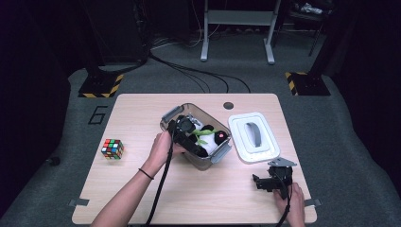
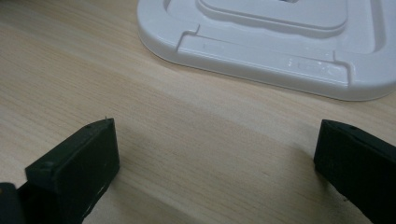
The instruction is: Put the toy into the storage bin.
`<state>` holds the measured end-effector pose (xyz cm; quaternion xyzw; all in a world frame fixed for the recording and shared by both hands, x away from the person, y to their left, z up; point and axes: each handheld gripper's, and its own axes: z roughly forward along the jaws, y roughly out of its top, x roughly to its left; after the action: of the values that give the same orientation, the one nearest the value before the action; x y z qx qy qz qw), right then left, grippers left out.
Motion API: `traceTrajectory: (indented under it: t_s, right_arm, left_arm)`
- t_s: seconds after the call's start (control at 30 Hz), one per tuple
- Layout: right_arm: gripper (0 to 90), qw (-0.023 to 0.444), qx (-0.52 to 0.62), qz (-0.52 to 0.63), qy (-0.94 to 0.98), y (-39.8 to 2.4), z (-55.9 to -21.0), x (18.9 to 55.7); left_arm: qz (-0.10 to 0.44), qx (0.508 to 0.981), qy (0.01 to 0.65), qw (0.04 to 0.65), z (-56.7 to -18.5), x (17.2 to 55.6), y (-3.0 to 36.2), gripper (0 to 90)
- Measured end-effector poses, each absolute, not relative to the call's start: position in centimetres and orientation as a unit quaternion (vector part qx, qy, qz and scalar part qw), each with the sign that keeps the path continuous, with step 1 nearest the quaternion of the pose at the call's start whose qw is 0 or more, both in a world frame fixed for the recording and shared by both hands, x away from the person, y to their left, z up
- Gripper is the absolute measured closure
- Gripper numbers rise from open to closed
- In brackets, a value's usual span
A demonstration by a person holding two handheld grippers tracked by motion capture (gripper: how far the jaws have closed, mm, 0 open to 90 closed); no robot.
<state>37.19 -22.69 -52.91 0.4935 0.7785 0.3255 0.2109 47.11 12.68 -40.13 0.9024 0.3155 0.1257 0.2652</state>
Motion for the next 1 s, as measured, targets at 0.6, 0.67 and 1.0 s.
traceTrajectory:
  t_s: [0.6, 0.67, 1.0]
  right_arm:
    - [0.0, 0.211, 0.494, 0.325, 0.778, -22.7, -52.9, 37.2]
    - [0.0, 0.210, 0.494, 0.326, 0.778, -22.7, -52.9, 37.2]
    - [0.0, 0.211, 0.494, 0.326, 0.778, -22.7, -52.9, 37.2]
  left_arm:
    - [0.133, 0.866, 0.336, 0.345, -37.4, 45.5, 17.8, 0.1]
    - [0.139, 0.863, 0.340, 0.347, -37.2, 45.2, 18.5, 0.1]
    - [0.159, 0.847, 0.367, 0.351, -37.2, 44.3, 22.3, 0.1]
